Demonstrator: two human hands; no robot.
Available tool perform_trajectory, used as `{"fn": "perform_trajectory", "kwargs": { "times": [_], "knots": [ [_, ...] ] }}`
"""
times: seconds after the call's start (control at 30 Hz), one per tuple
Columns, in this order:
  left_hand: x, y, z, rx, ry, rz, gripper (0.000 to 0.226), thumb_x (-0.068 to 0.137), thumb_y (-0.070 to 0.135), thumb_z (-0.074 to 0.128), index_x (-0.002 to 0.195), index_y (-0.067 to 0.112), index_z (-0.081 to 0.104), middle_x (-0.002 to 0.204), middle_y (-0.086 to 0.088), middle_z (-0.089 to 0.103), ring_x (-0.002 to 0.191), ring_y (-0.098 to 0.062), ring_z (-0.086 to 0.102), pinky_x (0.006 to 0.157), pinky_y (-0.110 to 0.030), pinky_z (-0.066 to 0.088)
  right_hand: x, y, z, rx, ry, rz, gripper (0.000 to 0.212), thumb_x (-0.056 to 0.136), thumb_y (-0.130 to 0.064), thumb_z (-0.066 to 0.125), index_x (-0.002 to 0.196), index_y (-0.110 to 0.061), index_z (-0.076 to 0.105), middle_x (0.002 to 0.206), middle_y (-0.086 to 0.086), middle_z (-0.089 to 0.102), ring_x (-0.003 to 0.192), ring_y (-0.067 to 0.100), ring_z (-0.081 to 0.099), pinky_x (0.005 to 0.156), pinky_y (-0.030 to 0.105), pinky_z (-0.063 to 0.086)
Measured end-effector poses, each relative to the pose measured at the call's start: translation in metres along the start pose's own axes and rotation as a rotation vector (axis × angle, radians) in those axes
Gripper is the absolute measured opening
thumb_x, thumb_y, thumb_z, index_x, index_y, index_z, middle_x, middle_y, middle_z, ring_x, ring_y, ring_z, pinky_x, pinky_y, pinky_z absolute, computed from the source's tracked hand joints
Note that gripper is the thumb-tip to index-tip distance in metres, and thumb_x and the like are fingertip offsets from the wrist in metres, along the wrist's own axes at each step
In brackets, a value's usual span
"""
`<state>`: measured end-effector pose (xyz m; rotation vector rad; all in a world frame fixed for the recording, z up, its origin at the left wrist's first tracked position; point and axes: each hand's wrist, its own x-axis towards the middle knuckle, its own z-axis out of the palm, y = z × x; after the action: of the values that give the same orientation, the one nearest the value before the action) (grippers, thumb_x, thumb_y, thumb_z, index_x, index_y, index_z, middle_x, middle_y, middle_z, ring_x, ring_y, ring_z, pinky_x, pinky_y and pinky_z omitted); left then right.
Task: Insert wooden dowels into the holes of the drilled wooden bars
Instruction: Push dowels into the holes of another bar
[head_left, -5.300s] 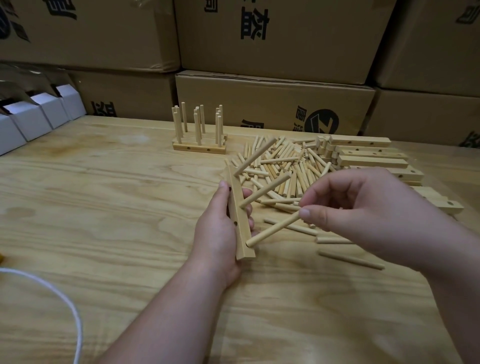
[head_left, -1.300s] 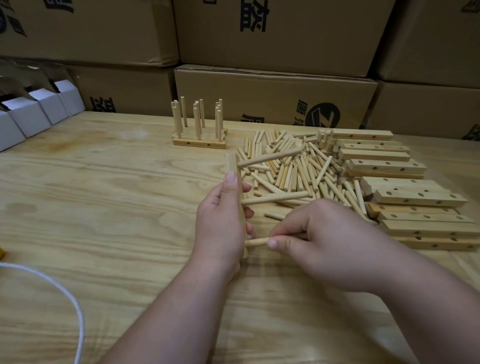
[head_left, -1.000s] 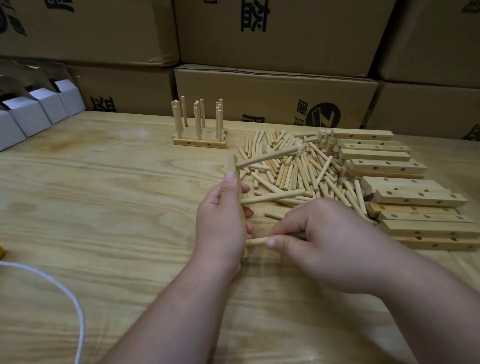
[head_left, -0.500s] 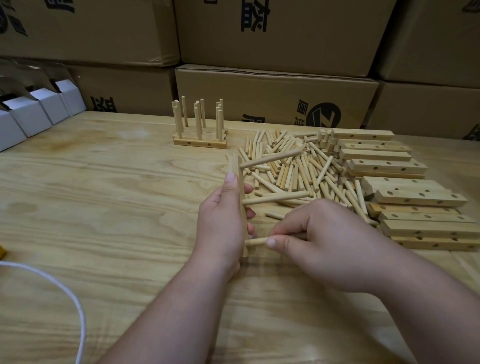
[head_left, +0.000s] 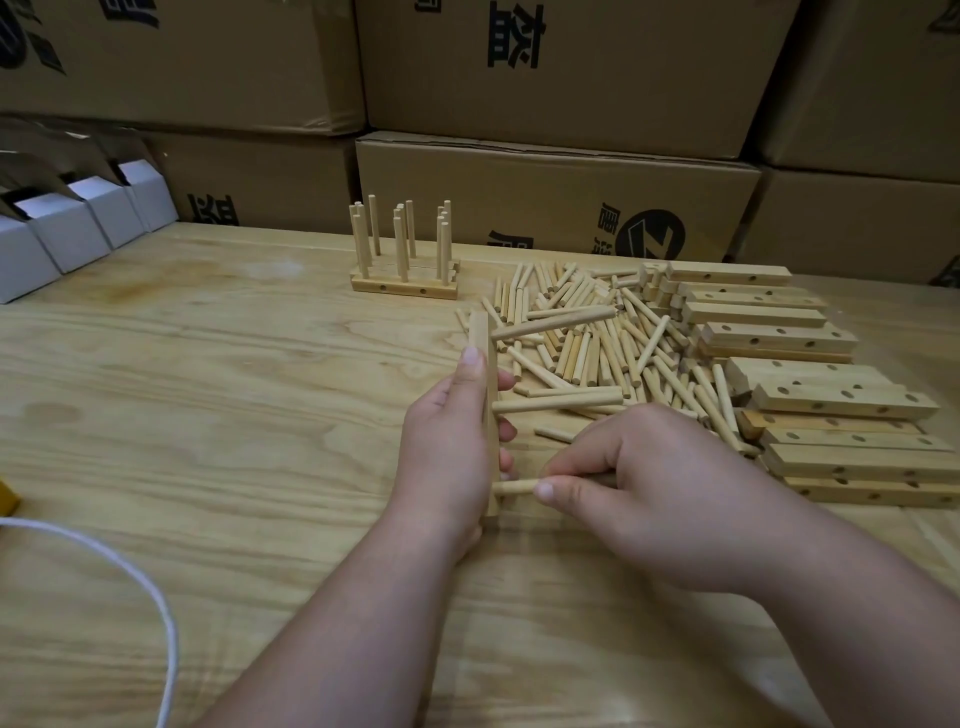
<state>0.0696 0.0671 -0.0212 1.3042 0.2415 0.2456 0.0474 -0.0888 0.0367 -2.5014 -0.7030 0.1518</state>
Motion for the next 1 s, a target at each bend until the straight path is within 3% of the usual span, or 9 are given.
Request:
{"fn": "perform_trajectory", "kwargs": {
  "times": [0.2, 0.33, 0.4, 0.47, 0.53, 0.6, 0.8, 0.93, 1.0],
  "knots": [
    [0.001, -0.001, -0.001, -0.001, -0.015, 0.011, 0.046, 0.096, 0.063, 0.047, 0.079, 0.031, 0.075, 0.051, 0.008, 0.056, 0.044, -0.012, 0.048, 0.042, -0.027, 0.042, 0.000, 0.002, 0.001, 0.016, -0.003, 0.005, 0.026, 0.093, -0.044, 0.064, 0.077, -0.026, 0.074, 0.065, 0.003, 0.065, 0.061, 0.018, 0.060, 0.062, 0.043, 0.053],
    [0.000, -0.002, -0.001, -0.051, 0.022, 0.048, 0.045, 0.098, 0.063, 0.045, 0.083, 0.033, 0.076, 0.054, 0.007, 0.057, 0.046, -0.012, 0.051, 0.044, -0.027, 0.044, 0.001, 0.000, 0.000, 0.059, 0.019, 0.048, 0.016, 0.091, -0.045, 0.067, 0.080, -0.038, 0.077, 0.067, -0.013, 0.069, 0.064, 0.005, 0.062, 0.061, 0.031, 0.054],
    [0.000, -0.003, 0.000, -0.057, 0.030, 0.042, 0.044, 0.099, 0.062, 0.044, 0.088, 0.037, 0.077, 0.055, 0.007, 0.060, 0.047, -0.010, 0.055, 0.046, -0.026, 0.047, 0.002, 0.003, -0.007, 0.116, 0.007, 0.112, 0.010, 0.084, -0.052, 0.073, 0.085, -0.043, 0.077, 0.072, -0.015, 0.072, 0.067, 0.006, 0.066, 0.065, 0.035, 0.059],
    [0.000, -0.003, 0.001, -0.074, 0.020, 0.028, 0.042, 0.101, 0.060, 0.043, 0.093, 0.038, 0.078, 0.059, 0.006, 0.063, 0.051, -0.009, 0.058, 0.050, -0.025, 0.050, 0.002, 0.008, -0.021, 0.179, -0.014, 0.177, 0.024, 0.067, -0.065, 0.076, 0.083, -0.048, 0.076, 0.070, -0.012, 0.072, 0.062, 0.009, 0.065, 0.057, 0.031, 0.058],
    [0.002, -0.002, 0.002, -0.142, 0.019, 0.005, 0.042, 0.103, 0.057, 0.042, 0.095, 0.037, 0.078, 0.067, 0.003, 0.068, 0.056, -0.011, 0.062, 0.053, -0.028, 0.053, 0.000, 0.013, -0.033, 0.236, -0.009, 0.214, 0.040, 0.049, -0.072, 0.076, 0.081, -0.048, 0.076, 0.065, -0.013, 0.069, 0.053, 0.005, 0.059, 0.048, 0.017, 0.050],
    [0.004, -0.001, 0.001, -0.211, 0.033, -0.023, 0.040, 0.104, 0.055, 0.040, 0.101, 0.033, 0.074, 0.078, 0.001, 0.076, 0.063, -0.014, 0.068, 0.058, -0.033, 0.057, 0.000, 0.018, -0.039, 0.292, 0.037, 0.232, 0.046, 0.044, -0.072, 0.078, 0.081, -0.045, 0.076, 0.067, -0.012, 0.070, 0.055, 0.000, 0.061, 0.050, 0.014, 0.048],
    [0.007, 0.001, 0.000, -0.355, 0.016, -0.022, 0.036, 0.108, 0.047, 0.036, 0.119, 0.019, 0.057, 0.098, -0.008, 0.079, 0.082, -0.027, 0.077, 0.065, -0.038, 0.060, 0.010, 0.020, -0.004, 0.487, 0.253, 0.222, 0.029, 0.061, -0.055, 0.082, 0.089, -0.046, 0.075, 0.083, -0.019, 0.075, 0.073, 0.000, 0.070, 0.062, 0.025, 0.054],
    [0.008, 0.001, 0.001, -0.392, -0.015, -0.022, 0.036, 0.108, 0.045, 0.036, 0.123, 0.017, 0.054, 0.103, -0.009, 0.079, 0.088, -0.030, 0.077, 0.066, -0.039, 0.061, 0.013, 0.020, 0.015, 0.564, 0.357, 0.223, 0.018, 0.075, -0.033, 0.086, 0.087, -0.042, 0.076, 0.082, -0.009, 0.077, 0.072, 0.013, 0.074, 0.065, 0.041, 0.063],
    [0.008, -0.001, 0.002, -0.391, -0.032, -0.022, 0.035, 0.108, 0.045, 0.036, 0.124, 0.018, 0.053, 0.105, -0.008, 0.079, 0.091, -0.030, 0.077, 0.068, -0.040, 0.061, 0.014, 0.022, 0.018, 0.567, 0.403, 0.219, 0.020, 0.075, -0.032, 0.087, 0.087, -0.043, 0.075, 0.081, -0.009, 0.077, 0.073, 0.013, 0.074, 0.064, 0.039, 0.062]
  ]
}}
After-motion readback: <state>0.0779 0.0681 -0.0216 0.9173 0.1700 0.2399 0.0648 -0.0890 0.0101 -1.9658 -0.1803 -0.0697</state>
